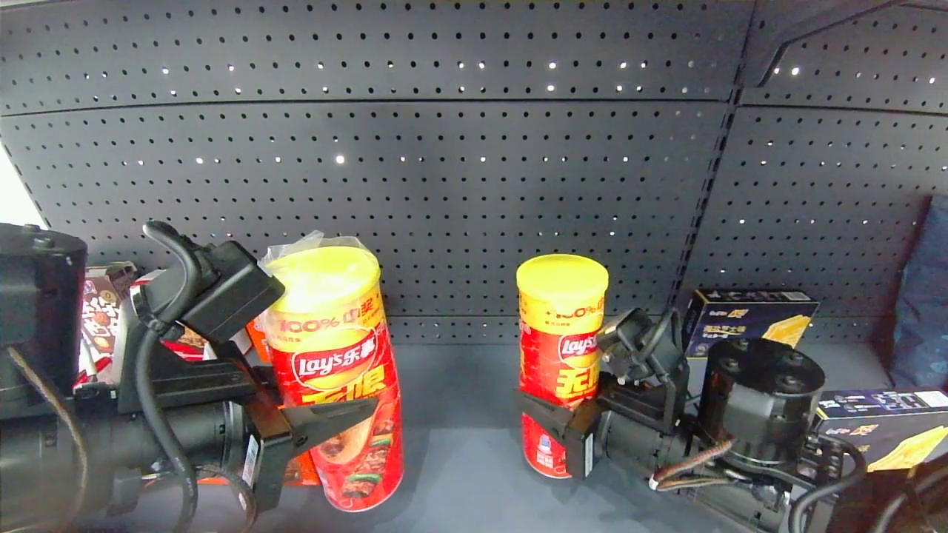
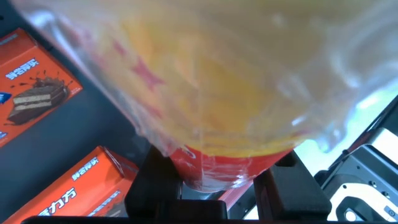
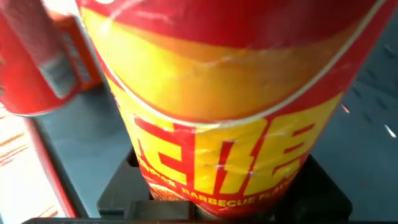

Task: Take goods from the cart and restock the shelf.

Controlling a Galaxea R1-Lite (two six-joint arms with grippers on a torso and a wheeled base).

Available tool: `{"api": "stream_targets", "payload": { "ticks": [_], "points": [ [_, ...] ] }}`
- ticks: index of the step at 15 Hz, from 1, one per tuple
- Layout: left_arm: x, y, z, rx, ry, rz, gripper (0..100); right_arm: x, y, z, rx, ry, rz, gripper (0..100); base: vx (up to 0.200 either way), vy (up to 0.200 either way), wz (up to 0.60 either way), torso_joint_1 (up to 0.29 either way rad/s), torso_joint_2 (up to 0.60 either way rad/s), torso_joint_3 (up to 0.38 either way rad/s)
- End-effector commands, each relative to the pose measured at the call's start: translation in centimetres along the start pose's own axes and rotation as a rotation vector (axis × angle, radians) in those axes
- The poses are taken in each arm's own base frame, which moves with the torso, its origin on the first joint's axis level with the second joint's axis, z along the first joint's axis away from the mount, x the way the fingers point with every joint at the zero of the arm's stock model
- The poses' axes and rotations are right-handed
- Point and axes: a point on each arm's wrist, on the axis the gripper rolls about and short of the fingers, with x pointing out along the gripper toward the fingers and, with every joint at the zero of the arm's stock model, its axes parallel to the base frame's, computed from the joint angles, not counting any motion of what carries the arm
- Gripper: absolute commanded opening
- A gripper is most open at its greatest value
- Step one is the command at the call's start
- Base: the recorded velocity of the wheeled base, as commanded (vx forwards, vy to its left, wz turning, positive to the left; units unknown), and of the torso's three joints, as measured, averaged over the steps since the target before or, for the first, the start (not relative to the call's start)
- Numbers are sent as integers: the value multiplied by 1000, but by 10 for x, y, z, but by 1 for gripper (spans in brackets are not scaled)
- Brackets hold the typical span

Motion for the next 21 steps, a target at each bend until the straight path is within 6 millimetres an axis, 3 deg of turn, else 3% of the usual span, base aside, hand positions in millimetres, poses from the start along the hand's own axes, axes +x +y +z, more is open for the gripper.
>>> {"api": "stream_targets", "payload": {
  "ticks": [1,3,8,14,21],
  "points": [
    [1,-2,0,6,1,-1,0,-10,17,-2,30,4,-36,0,0,0,0,0,0,0],
    [3,-5,0,11,7,-11,0,-15,28,-4,54,11,-60,0,0,0,0,0,0,0],
    [5,-4,-1,10,15,11,0,-24,28,-25,48,48,-104,0,0,0,0,0,0,0],
    [5,-6,-1,15,16,4,0,1,35,-52,47,15,-128,0,0,0,0,0,0,0],
    [6,-7,-2,12,20,3,0,2,28,-54,49,12,-153,0,0,0,0,0,0,0]
  ]
}}
